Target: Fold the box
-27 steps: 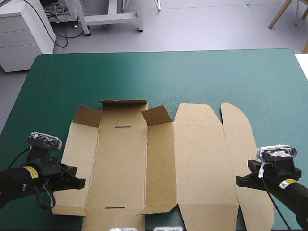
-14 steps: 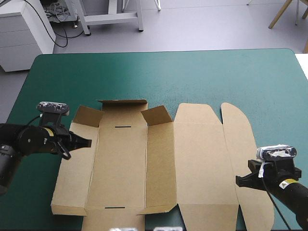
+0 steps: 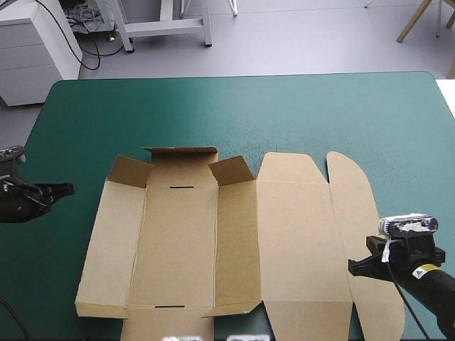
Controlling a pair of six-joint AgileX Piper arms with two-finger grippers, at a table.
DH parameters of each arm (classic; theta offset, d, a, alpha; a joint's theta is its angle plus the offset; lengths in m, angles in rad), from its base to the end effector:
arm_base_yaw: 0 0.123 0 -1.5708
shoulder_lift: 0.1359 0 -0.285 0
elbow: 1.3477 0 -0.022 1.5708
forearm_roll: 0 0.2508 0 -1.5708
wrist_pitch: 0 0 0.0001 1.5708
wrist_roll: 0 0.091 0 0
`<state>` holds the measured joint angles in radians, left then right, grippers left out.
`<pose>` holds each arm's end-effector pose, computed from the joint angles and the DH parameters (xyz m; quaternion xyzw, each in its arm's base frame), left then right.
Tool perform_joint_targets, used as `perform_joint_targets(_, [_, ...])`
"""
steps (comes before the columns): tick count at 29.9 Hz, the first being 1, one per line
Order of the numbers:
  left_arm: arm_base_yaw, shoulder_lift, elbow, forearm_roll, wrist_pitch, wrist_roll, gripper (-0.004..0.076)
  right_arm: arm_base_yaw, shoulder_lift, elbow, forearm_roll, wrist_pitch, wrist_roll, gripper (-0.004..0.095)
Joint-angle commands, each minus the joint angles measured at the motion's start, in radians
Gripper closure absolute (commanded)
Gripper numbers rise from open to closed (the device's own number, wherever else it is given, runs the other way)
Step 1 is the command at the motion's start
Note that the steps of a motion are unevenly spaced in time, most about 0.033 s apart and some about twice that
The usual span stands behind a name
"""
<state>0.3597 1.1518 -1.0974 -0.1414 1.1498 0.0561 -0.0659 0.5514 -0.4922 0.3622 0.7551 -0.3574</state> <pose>0.2008 0.0630 0.3459 -0.1604 0.9587 -0.0215 0.2339 0.0988 0.0156 0.2763 -0.0620 0.8979 0.0780 0.4287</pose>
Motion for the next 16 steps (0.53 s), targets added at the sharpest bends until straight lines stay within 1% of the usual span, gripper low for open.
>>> perform_joint_targets(1, [0.077, -0.018, -0.033, -0.053, 0.018, 0.039, 0.0733, -0.005, 0.003, -0.028, 0.021, -0.059, -0.005, 0.0927])
perform_joint_targets(9, [0.095, -0.018, -0.033, 0.061, 0.089, 0.061, 0.0734, -0.005, 0.003, -0.028, 0.021, -0.059, -0.005, 0.0927])
perform_joint_targets(16, [0.094, -0.018, -0.033, 0.097, 0.110, 0.089, 0.0732, -0.005, 0.003, -0.026, 0.021, -0.060, -0.005, 0.0927])
